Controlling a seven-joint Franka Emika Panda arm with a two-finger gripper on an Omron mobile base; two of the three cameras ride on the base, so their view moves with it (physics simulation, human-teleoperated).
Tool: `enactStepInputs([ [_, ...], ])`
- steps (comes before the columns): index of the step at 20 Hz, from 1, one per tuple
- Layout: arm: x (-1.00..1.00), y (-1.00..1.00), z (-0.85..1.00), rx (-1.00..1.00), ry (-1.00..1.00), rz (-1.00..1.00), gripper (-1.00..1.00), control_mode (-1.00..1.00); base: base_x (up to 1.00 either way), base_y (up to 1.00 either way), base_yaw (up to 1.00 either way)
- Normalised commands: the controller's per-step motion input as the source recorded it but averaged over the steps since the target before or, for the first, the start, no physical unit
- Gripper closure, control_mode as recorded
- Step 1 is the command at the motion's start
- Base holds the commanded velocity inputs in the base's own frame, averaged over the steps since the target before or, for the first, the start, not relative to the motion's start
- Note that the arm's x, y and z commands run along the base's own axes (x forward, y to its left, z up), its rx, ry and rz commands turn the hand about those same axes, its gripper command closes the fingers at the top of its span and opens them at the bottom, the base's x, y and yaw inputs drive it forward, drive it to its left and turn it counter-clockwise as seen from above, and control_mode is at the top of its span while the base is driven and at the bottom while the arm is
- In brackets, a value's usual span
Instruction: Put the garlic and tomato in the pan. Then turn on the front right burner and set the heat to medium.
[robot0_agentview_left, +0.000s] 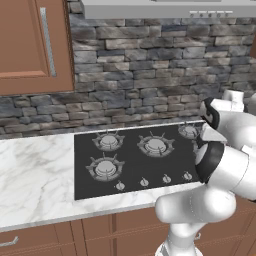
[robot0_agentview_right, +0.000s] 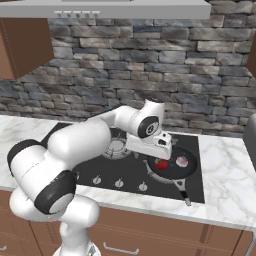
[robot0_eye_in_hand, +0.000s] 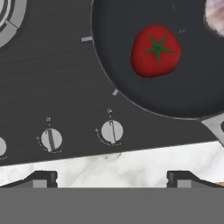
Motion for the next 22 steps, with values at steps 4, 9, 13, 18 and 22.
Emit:
enactStepInputs([
  [4, 0.00, 0.21, -0.21, 0.00, 0.00, 0.00, -1.00, -1.00, 0.00, 0.00, 0.00],
  [9, 0.00, 0.00, -0.07, 0.00, 0.01, 0.00, -1.00, -1.00, 0.00, 0.00, 0.00],
  [13, 0.00, 0.01, -0.27, -0.07, 0.00, 0.00, -1.00, -1.00, 0.00, 0.00, 0.00],
  [18, 0.00, 0.00, -0.21, -0.05, 0.03, 0.00, -1.00, -1.00, 0.00, 0.00, 0.00],
  [22, 0.00, 0.00, -0.07, 0.00, 0.07, 0.00, -1.00, -1.00, 0.00, 0.00, 0.00],
])
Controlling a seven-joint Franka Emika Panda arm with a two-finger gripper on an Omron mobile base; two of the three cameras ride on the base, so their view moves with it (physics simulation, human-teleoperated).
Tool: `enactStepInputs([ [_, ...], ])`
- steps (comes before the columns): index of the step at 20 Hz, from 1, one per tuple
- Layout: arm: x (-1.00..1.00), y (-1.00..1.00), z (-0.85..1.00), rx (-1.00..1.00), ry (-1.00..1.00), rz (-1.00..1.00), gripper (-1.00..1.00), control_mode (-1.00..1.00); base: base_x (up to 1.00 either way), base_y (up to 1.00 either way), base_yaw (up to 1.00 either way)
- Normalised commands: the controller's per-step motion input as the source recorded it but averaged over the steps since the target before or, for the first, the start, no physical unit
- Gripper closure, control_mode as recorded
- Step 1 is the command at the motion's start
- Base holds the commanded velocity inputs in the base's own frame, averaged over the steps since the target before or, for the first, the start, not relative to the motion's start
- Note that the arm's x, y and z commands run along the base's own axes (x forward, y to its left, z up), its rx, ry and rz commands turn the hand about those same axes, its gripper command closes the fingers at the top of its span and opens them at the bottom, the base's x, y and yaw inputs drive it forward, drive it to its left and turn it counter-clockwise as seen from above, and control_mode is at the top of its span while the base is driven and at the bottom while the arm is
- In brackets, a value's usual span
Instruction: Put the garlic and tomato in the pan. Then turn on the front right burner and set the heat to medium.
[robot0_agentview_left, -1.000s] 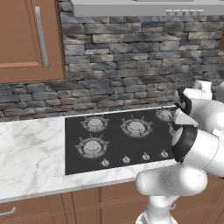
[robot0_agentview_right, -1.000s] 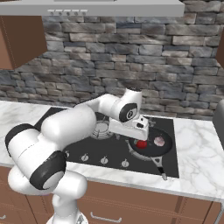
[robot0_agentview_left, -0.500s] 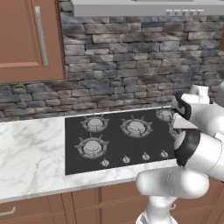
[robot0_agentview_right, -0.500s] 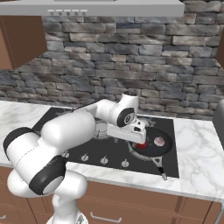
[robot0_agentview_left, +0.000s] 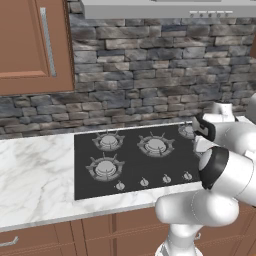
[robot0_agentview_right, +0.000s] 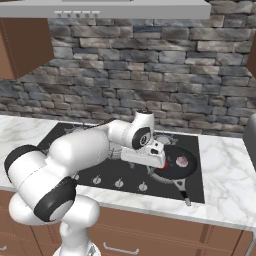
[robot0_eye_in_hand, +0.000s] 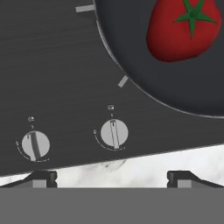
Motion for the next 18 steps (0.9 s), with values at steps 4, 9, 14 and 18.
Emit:
enactStepInputs([
  [4, 0.00, 0.00, 0.00, -0.01, 0.01, 0.00, -1.00, -1.00, 0.00, 0.00, 0.00],
  [9, 0.00, 0.00, 0.00, 0.00, 0.00, 0.00, -1.00, -1.00, 0.00, 0.00, 0.00],
  [14, 0.00, 0.00, 0.00, 0.00, 0.00, 0.00, -1.00, -1.00, 0.00, 0.00, 0.00],
  [18, 0.00, 0.00, -0.04, -0.02, 0.00, 0.00, -1.00, -1.00, 0.00, 0.00, 0.00],
])
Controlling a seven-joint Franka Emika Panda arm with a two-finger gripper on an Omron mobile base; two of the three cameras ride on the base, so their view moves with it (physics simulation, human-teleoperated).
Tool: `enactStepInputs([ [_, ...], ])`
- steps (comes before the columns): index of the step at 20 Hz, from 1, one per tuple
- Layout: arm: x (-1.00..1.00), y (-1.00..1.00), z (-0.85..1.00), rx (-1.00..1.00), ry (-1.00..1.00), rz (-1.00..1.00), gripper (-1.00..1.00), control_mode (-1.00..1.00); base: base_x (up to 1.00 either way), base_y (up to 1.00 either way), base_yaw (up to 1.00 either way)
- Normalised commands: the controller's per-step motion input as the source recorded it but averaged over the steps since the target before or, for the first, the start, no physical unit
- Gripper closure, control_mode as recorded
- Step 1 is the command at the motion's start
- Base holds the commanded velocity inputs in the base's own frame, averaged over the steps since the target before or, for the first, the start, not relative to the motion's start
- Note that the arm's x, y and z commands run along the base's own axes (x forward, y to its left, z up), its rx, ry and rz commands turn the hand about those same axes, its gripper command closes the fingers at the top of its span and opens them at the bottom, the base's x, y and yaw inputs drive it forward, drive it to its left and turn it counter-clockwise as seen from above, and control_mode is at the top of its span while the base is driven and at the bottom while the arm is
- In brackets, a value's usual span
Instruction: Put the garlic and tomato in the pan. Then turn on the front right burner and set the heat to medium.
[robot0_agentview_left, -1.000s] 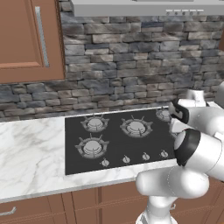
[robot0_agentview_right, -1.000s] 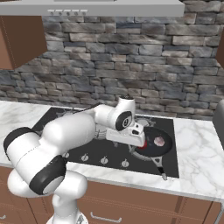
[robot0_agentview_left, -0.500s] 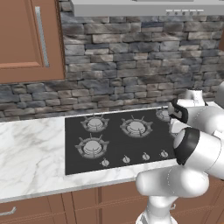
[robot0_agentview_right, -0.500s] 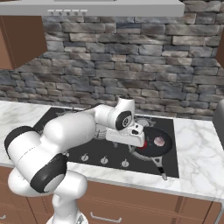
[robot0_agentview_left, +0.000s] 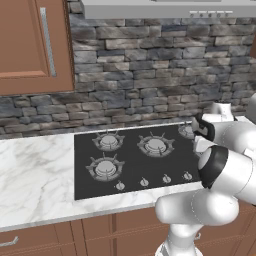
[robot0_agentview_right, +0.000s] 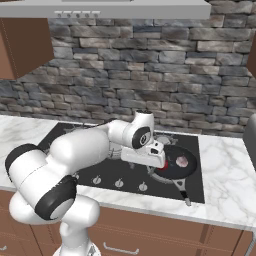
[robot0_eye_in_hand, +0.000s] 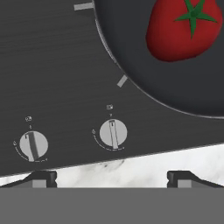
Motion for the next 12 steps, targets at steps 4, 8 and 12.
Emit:
enactStepInputs([
  [4, 0.00, 0.00, -0.09, -0.03, -0.01, 0.00, -1.00, -1.00, 0.00, 0.00, 0.00],
  [8, -0.03, 0.00, -0.02, -0.01, -0.02, 0.00, -1.00, -1.00, 0.00, 0.00, 0.00],
  [12, 0.00, 0.00, 0.00, 0.00, 0.00, 0.00, -1.00, -1.00, 0.00, 0.00, 0.00],
])
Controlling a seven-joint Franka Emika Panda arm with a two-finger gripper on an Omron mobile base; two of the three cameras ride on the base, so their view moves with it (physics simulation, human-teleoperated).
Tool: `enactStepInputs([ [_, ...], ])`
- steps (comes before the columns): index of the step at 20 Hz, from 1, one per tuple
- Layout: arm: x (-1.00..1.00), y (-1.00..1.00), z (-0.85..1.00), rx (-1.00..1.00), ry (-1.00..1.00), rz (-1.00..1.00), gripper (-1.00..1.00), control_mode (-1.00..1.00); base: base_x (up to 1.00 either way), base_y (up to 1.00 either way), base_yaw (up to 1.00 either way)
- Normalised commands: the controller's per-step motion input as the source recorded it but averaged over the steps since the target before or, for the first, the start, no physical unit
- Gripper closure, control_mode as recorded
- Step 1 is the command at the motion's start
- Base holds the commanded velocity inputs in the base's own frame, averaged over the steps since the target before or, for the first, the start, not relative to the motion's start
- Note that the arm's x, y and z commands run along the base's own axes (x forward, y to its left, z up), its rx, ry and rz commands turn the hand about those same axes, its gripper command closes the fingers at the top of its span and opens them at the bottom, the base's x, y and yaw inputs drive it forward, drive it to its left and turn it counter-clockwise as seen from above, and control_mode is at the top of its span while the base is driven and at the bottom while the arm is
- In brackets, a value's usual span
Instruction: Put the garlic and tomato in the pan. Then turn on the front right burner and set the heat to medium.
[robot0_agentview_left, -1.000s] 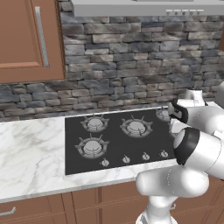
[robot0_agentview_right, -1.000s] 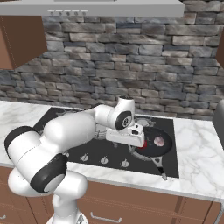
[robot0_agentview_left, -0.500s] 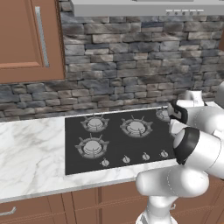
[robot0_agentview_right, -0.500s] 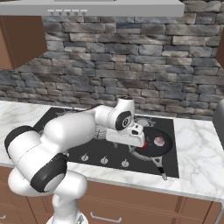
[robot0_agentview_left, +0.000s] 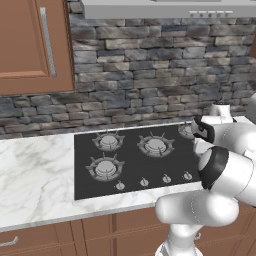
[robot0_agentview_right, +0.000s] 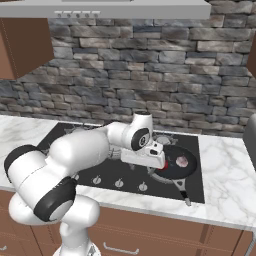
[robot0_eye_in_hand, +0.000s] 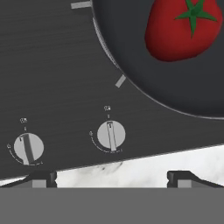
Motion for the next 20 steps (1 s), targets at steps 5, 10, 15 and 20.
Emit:
enactStepInputs([
  [5, -0.07, 0.00, -0.10, 0.00, 0.00, 0.01, -1.00, -1.00, 0.00, 0.00, 0.00],
  [10, -0.02, 0.00, -0.17, 0.00, 0.00, 0.01, -1.00, -1.00, 0.00, 0.00, 0.00],
  [15, 0.00, 0.00, 0.00, 0.00, -0.04, 0.00, -1.00, -1.00, 0.00, 0.00, 0.00],
  [20, 0.00, 0.00, -0.09, -0.01, -0.19, 0.02, -1.00, -1.00, 0.00, 0.00, 0.00],
])
